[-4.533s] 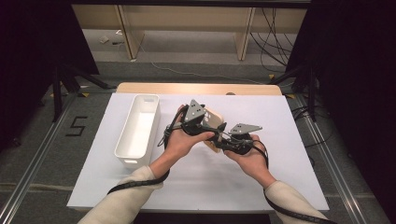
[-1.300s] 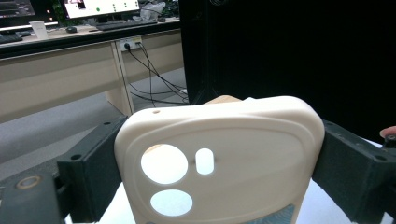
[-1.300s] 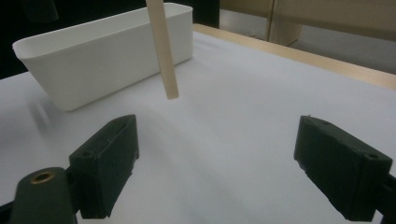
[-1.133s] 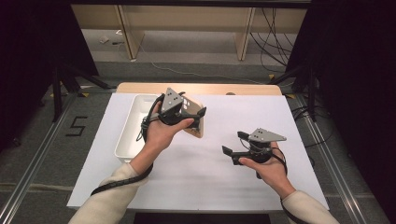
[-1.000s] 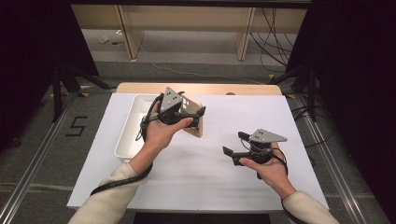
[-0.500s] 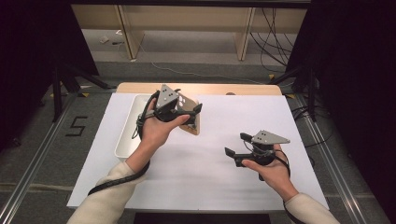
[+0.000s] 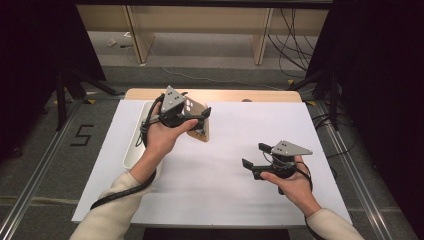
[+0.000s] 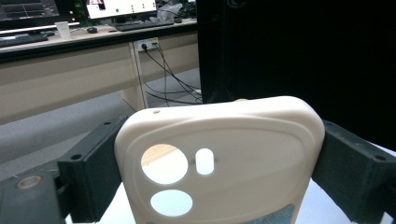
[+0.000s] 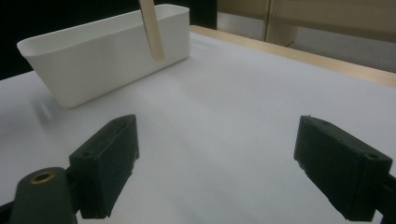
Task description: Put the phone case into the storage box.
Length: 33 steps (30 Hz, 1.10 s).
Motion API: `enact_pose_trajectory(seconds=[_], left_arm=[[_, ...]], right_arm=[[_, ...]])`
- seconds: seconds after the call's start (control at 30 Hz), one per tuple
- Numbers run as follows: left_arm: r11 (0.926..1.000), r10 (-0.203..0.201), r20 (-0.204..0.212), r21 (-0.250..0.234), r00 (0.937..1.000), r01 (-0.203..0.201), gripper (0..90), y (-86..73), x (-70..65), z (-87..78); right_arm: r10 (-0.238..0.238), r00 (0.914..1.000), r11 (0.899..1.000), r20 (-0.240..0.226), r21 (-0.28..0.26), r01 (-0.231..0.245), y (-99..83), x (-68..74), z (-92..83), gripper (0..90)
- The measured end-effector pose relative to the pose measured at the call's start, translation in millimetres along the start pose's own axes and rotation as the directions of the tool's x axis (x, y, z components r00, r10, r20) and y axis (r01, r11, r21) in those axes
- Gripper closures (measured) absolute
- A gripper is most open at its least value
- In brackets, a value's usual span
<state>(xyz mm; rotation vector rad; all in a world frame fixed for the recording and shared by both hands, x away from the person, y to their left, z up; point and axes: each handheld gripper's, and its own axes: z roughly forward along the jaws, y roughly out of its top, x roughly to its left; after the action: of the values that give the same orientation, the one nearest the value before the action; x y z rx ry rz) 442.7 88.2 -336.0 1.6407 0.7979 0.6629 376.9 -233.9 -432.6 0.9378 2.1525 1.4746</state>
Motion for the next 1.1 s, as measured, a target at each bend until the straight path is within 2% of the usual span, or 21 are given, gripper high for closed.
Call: enact_pose_trajectory(seconds=[0.73,1.1], left_arm=[[0.9999,-0.007,-0.026,0.010,0.9996,0.007,10.1,1.7,7.5,-3.4],[0.9997,-0.023,-0.038,0.002,0.9990,0.023,10.1,3.7,14.1,-7.1]], right_arm=[[0.000,1.0000,1.000,0.000,-0.001,0.000,-0.8,-1.3,-1.3,14.9],[0.003,1.0000,1.000,-0.002,0.002,-0.003,-1.6,-1.9,-0.7,14.9]])
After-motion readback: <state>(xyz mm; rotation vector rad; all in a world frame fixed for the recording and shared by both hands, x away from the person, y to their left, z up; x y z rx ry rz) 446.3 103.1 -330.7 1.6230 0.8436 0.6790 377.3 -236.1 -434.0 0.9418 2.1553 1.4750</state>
